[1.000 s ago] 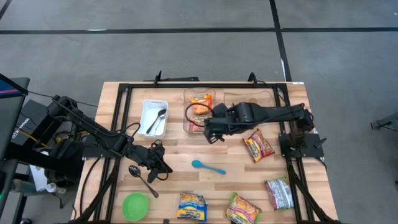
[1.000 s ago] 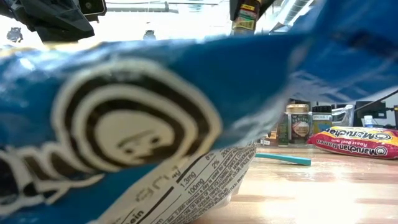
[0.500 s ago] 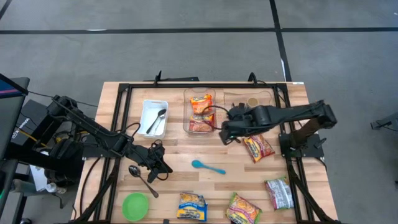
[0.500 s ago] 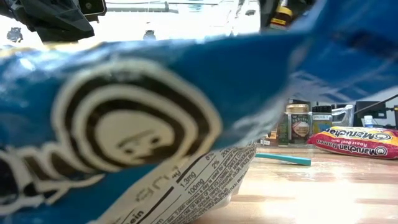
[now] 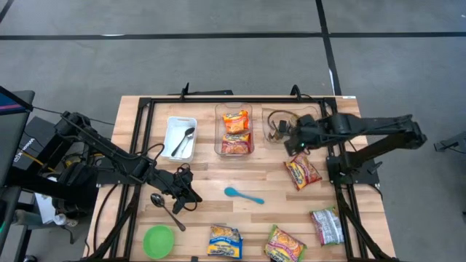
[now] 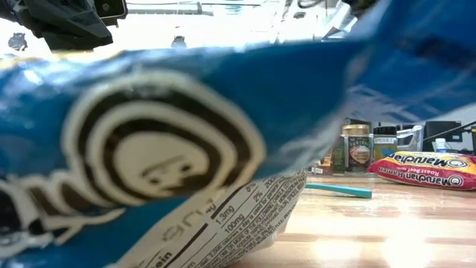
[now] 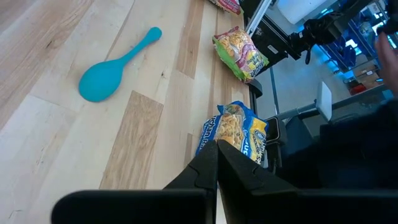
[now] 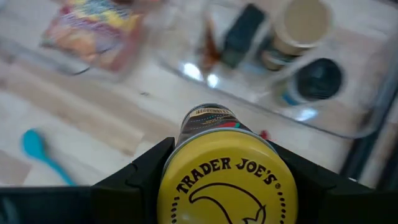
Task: Pick & Place Food Item
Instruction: Put the yellow spice bottle into the right transparent bin
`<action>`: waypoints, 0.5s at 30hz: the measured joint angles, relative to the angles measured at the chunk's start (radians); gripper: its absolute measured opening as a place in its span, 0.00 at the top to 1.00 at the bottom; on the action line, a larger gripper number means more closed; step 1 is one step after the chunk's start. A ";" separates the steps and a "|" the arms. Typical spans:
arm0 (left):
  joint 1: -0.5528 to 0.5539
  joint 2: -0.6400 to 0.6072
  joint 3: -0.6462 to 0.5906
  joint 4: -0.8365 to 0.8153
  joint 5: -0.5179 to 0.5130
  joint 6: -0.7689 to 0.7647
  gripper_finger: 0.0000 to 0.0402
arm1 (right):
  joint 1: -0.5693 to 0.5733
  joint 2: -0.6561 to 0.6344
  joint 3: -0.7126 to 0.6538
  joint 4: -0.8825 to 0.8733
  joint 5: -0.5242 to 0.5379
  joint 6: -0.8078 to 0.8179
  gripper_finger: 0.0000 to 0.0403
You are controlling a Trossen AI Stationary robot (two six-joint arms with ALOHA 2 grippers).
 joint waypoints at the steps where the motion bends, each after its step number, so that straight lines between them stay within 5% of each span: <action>1: 0.000 0.000 0.000 0.000 0.000 0.000 1.00 | -0.023 -0.011 -0.007 -0.013 -0.002 -0.006 0.48; 15: 0.000 0.000 0.000 0.000 0.000 0.000 1.00 | -0.383 0.030 -0.011 0.035 -0.086 -0.292 0.48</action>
